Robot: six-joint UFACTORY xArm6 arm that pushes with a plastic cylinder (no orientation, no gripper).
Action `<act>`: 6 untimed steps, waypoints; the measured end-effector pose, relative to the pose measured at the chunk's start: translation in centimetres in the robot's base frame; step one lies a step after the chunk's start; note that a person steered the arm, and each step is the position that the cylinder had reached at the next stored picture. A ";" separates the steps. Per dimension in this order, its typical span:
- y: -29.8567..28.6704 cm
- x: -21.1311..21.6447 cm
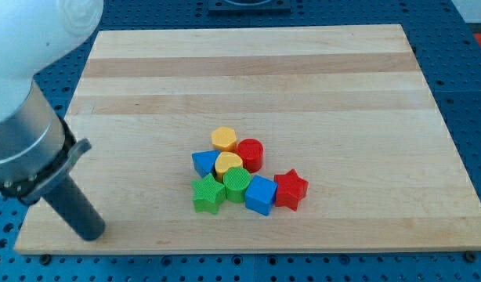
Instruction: Push the heart to the center
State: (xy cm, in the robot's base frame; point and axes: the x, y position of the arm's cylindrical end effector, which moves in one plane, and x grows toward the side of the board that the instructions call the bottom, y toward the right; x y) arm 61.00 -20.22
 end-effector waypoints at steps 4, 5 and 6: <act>16.5 -4.1; 16.6 -6.1; 16.9 -8.2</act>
State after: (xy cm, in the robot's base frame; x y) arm 52.76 -3.31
